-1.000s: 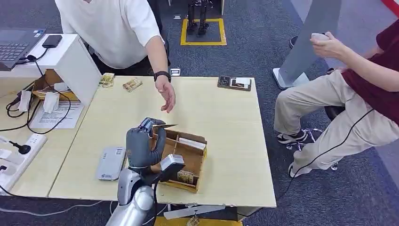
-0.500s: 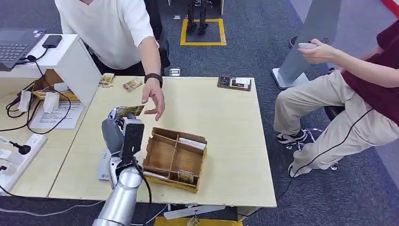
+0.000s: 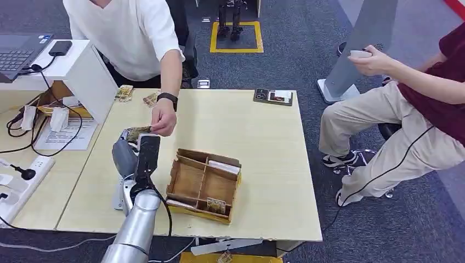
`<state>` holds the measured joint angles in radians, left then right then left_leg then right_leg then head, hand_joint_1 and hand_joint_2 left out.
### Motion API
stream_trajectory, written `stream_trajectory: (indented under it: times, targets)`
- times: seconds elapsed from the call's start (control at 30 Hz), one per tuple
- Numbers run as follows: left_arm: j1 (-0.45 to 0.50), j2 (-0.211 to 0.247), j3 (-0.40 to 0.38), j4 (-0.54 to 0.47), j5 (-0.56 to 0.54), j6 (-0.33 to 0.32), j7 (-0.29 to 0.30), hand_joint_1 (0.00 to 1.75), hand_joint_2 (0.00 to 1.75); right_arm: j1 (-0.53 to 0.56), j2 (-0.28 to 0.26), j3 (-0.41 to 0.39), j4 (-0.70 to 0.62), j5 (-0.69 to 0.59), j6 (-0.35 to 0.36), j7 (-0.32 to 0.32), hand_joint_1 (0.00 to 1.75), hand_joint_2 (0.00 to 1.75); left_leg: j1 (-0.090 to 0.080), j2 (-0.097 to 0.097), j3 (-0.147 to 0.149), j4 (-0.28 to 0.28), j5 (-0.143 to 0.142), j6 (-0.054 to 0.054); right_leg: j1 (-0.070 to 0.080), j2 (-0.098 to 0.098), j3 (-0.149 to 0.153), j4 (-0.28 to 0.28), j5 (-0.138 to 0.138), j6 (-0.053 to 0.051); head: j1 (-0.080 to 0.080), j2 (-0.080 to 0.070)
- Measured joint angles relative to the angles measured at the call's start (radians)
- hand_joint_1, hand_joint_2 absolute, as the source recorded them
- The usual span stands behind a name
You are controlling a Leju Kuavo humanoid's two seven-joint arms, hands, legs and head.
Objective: Pass the card to the sensor for recognition and then transmit it.
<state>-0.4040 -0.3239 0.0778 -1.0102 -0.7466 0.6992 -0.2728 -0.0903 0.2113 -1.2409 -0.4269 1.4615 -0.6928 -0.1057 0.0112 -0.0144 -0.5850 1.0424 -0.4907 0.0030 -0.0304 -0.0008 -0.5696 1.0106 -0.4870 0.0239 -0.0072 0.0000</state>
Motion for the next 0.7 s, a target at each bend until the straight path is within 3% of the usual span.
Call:
stream_trajectory:
  times: [0.17,0.2,0.43,0.7]
  targets:
    - [0.004,-0.001,0.0,0.003,0.049,0.0,-0.013,0.0,1.75,0.0,0.001,-0.003,-0.006,-0.008,0.0,-0.006,0.0,0.0,0.0,0.0,0.0,0.0,0.0,0.0,0.0,0.0,0.0,0.0,0.0,0.0,0.0,0.0]
    - [0.005,-0.001,0.0,0.003,0.07,0.0,-0.017,0.0,0.0,0.0,0.002,-0.004,-0.008,-0.008,0.0,-0.009,0.0,0.0,0.0,0.0,0.0,0.0,0.0,0.0,0.0,0.0,0.0,0.0,0.0,0.0,0.0,0.0]
    - [0.018,-0.001,0.0,-0.03,0.186,0.0,-0.05,0.0,0.0,0.002,0.004,-0.026,-0.026,-0.014,0.0,-0.022,0.0,0.0,0.0,0.0,0.0,0.0,0.0,0.0,0.0,0.0,0.0,0.0,0.0,0.0,0.0,0.0]
    - [0.026,-0.001,-0.001,-0.067,0.198,0.0,-0.059,0.0,0.0,0.004,0.007,-0.029,-0.032,-0.016,0.0,-0.022,0.0,0.0,0.0,0.0,0.0,0.0,0.0,0.0,0.0,0.0,0.0,0.0,0.0,0.0,0.0,0.0]
